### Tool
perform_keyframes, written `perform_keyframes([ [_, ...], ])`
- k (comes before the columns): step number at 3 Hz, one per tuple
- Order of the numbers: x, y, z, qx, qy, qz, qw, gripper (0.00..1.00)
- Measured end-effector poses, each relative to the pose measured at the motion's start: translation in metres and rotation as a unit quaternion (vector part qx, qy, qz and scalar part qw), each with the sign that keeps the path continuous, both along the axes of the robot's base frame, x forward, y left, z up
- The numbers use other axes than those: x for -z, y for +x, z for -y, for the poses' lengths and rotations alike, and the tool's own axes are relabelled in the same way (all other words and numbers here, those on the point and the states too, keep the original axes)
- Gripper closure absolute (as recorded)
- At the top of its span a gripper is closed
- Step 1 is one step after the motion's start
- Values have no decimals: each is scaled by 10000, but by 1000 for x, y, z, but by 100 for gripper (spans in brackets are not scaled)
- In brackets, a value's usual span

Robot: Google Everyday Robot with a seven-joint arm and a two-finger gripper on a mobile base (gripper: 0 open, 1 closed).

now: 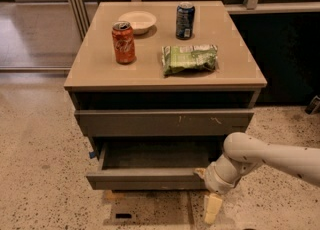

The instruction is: Open middle drawer

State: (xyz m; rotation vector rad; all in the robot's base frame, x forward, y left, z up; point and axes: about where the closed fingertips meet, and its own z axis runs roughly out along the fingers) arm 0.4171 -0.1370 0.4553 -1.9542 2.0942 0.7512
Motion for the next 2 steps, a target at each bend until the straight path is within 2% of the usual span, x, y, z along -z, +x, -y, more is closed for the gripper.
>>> perform_keyframes([
  [2,-27,-63,3,-160,109,-728,9972,0],
])
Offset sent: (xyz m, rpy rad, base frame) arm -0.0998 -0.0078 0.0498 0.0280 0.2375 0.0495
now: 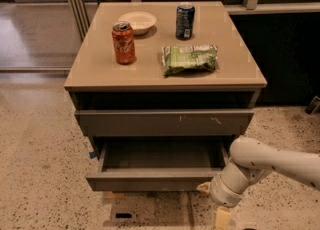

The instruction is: Open middle drawer

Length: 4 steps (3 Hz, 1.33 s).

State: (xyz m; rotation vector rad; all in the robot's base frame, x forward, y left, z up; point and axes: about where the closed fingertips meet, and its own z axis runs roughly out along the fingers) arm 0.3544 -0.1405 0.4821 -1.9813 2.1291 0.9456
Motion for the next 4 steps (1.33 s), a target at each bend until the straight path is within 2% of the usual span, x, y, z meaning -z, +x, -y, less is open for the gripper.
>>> perform_keyframes([
  [1,0,-2,0,-17,1,-27,10000,0],
  [2,2,8,-2,-1,-50,301,9995,0],
  [3,4,36,-5,111,-205,1188,9926,0],
  [4,5,67,-7,249,-312,1905,9809,0],
])
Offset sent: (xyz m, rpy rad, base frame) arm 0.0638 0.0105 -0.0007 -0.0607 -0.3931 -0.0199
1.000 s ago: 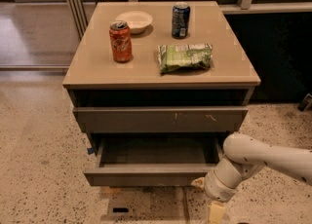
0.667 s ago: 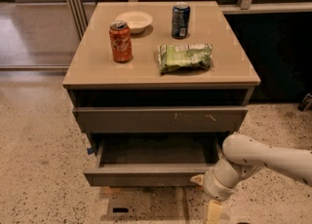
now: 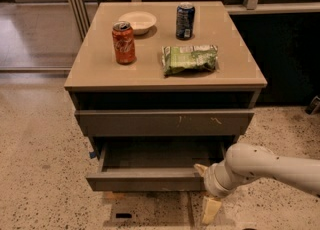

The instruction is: Open middle drawer

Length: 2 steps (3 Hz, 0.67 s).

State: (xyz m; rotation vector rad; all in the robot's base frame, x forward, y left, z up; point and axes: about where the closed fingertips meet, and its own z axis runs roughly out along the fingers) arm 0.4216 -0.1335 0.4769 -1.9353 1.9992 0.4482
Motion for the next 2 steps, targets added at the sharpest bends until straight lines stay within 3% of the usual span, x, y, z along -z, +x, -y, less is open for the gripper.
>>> perform_keyframes([
  [1,18,37,0,101,8,293,9995,0],
  [2,33,59,0,151,67,271,9995,0],
])
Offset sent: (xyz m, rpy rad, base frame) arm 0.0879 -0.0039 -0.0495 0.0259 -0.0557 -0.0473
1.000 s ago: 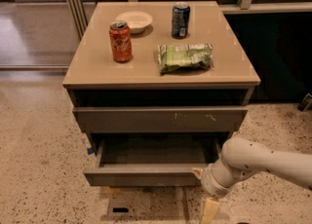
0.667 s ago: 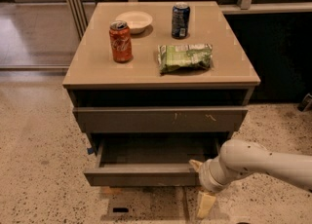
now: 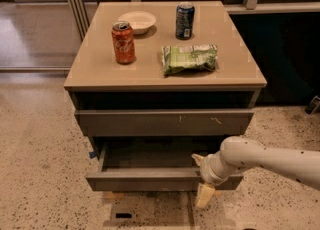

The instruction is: Open middle drawer

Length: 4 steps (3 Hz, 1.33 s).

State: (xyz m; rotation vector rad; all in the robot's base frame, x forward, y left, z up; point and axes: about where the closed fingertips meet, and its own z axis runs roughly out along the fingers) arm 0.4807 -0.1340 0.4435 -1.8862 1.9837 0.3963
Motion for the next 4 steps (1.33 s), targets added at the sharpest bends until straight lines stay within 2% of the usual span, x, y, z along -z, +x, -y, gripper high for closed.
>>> perform_keyframes([
  [1,21,15,-1,-14,56,-204,9998,0],
  [2,23,17,-1,-1,78,-235,9997,0],
  [4,31,-2,2,34,188,-637,9978,0],
])
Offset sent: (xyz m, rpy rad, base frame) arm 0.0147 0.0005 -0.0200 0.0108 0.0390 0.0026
